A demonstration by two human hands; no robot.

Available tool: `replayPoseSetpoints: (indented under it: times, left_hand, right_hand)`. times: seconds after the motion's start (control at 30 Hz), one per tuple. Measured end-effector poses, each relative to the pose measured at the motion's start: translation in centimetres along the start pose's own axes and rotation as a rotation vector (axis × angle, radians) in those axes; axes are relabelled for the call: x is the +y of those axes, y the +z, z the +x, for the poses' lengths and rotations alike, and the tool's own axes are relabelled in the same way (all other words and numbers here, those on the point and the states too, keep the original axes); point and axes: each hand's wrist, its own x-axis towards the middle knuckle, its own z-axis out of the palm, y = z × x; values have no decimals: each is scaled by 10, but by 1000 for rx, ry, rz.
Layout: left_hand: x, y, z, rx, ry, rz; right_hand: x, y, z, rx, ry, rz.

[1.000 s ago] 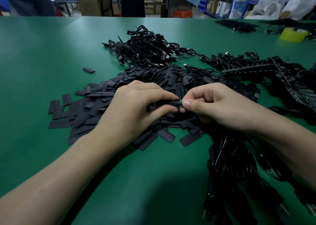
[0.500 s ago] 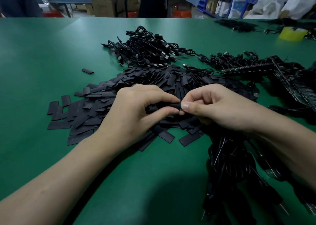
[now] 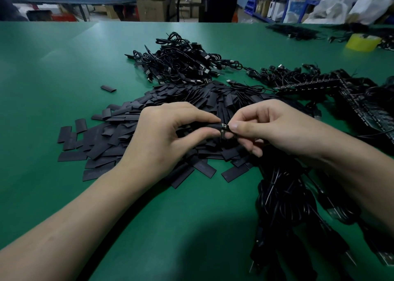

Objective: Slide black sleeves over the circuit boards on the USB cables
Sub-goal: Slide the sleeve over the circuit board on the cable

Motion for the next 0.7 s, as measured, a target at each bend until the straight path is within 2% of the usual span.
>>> replayPoseSetpoints:
  times: [0.2, 0.47, 0.7]
  left_hand:
    - [1, 3, 1, -46, -14, -30]
    - [3, 1, 1, 191, -216, -1]
    - [3, 7, 1, 154, -378, -193]
  right_hand:
    - [-2, 8, 1, -3, -35, 0]
    - [-10, 13, -3, 81, -93, -15]
    - [-12, 25, -5, 261, -221, -310]
